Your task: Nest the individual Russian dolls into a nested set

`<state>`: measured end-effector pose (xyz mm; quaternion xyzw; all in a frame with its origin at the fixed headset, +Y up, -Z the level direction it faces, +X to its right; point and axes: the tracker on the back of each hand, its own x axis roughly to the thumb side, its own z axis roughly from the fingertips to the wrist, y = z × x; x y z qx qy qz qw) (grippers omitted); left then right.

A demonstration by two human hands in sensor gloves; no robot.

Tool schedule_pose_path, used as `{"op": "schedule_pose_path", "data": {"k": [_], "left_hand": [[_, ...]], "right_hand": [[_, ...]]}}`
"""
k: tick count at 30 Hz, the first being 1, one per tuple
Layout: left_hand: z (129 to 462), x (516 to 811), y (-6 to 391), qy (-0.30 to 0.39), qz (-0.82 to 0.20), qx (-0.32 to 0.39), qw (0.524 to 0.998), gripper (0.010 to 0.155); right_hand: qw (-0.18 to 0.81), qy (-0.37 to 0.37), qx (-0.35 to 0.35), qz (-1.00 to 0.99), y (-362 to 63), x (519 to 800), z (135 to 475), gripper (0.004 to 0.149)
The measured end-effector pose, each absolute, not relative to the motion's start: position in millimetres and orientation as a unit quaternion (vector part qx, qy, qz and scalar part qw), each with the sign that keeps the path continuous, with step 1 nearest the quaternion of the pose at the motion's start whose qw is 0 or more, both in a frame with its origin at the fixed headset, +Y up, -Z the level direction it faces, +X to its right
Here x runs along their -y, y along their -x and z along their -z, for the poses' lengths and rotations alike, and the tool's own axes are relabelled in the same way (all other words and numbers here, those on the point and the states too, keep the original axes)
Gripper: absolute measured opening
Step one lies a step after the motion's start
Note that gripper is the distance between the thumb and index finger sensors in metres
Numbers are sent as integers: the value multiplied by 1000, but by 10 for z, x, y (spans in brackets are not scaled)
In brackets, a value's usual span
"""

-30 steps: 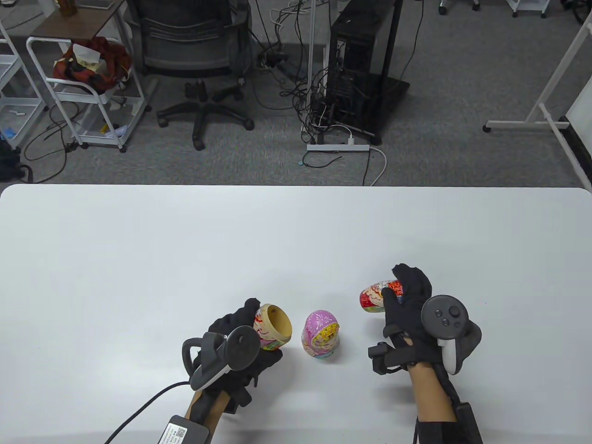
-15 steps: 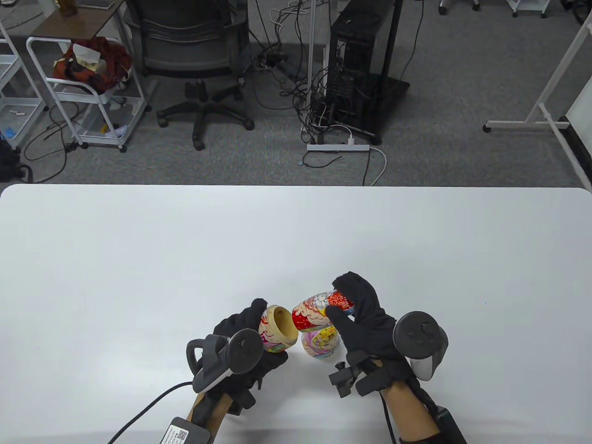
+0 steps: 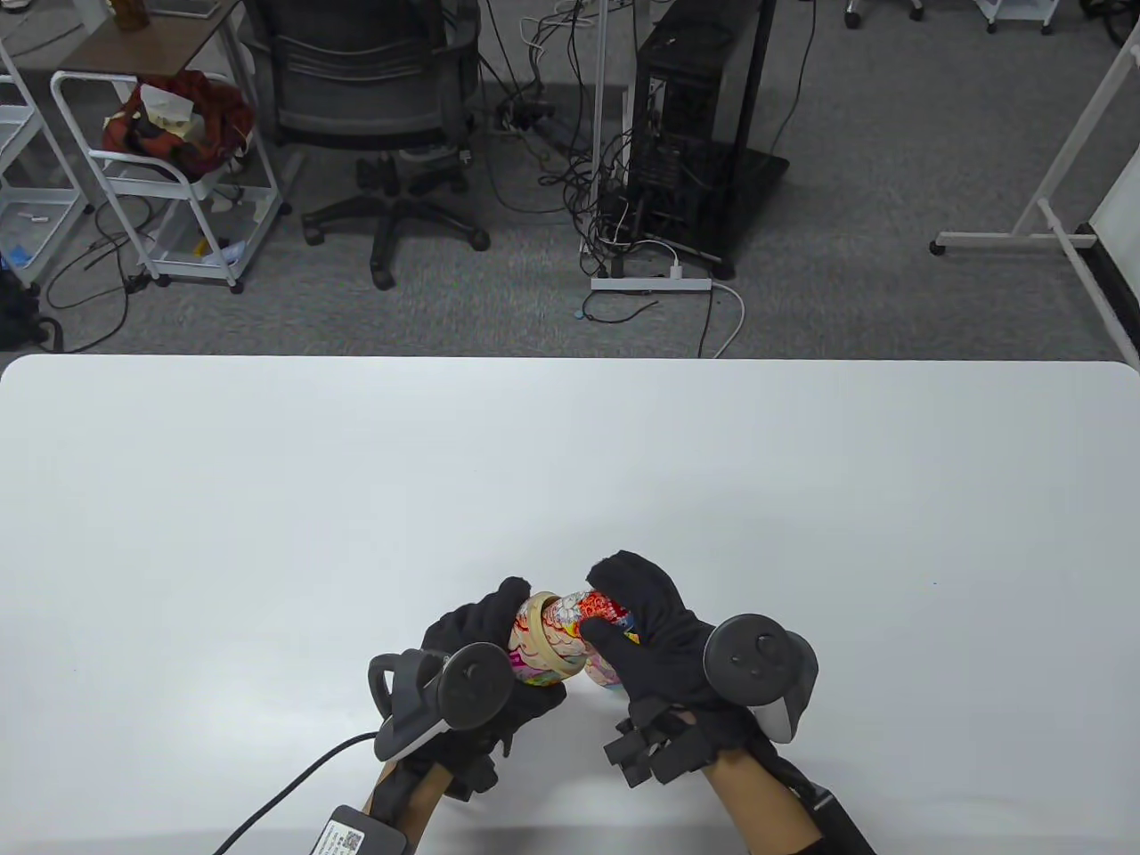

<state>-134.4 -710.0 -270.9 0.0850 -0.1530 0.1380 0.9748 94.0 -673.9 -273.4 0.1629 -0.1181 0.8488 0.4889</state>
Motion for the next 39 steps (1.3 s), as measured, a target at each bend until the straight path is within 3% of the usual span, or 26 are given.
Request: {"op": "schedule_pose_path", "data": {"k": [11, 18, 22, 24, 31, 35, 39], "left_hand": [[2685, 7066, 1364, -90, -171, 164, 967, 115], [2708, 7041, 1456, -96, -192, 146, 966, 114], [2723, 7050, 1494, -99, -197, 136, 966, 114], [2730, 7058, 1507, -102, -195, 131, 967, 115], [2748, 7083, 1525, -100, -188, 123, 969, 115], [2751, 7084, 1536, -100, -192, 118, 969, 114], [2752, 7083, 1536, -98, -195, 116, 969, 114]], "right_hand": [[475, -183, 115, -853, -931, 6719, 2710, 58], [482, -107, 142, -858, -1176, 6784, 2810, 59], [429, -55, 100, -896, -1229, 6991, 2926, 61], [352, -41, 38, -934, -1197, 7154, 2995, 65], [190, -81, -61, -976, -945, 7443, 3022, 80], [158, -78, -70, -982, -872, 7554, 3029, 79], [182, -64, -37, -981, -838, 7572, 3035, 78]]}}
